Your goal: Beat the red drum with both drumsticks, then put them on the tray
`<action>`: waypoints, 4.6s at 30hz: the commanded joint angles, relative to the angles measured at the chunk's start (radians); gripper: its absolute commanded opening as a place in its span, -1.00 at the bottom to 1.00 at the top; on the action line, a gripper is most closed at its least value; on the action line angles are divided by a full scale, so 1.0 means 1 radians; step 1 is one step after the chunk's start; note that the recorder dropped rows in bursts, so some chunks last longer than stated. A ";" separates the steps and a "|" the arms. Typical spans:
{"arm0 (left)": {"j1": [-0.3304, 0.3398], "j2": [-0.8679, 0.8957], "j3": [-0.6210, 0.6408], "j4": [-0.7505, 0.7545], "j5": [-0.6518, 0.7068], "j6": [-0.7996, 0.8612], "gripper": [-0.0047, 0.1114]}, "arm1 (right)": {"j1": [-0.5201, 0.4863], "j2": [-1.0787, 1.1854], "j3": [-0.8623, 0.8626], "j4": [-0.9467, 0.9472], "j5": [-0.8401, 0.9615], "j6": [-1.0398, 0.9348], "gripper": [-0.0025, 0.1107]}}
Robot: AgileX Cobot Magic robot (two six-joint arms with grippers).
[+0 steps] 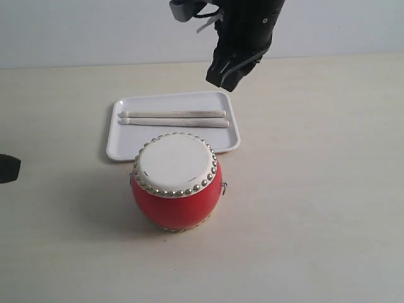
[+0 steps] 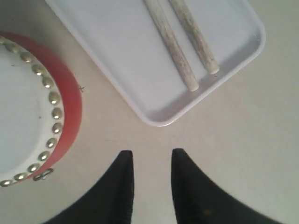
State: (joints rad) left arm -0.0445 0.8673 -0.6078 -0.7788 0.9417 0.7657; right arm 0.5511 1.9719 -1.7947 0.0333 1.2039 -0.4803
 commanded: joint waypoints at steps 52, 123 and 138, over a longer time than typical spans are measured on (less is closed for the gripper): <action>-0.005 0.012 0.004 -0.742 -0.323 0.980 -0.92 | -0.097 -1.064 0.933 0.263 -0.632 0.220 -0.96; -0.034 -0.867 0.608 0.725 -0.583 -0.674 -0.92 | -0.097 -1.064 0.933 0.275 -0.634 0.222 -0.96; -0.034 -0.867 0.608 0.725 -0.583 -0.669 -0.92 | -0.097 -1.064 0.933 0.275 -0.634 0.220 -0.96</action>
State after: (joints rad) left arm -0.0808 0.0055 -0.0009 -0.0567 0.3634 0.1016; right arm 0.4568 0.9119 -0.8656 0.3037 0.5781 -0.2577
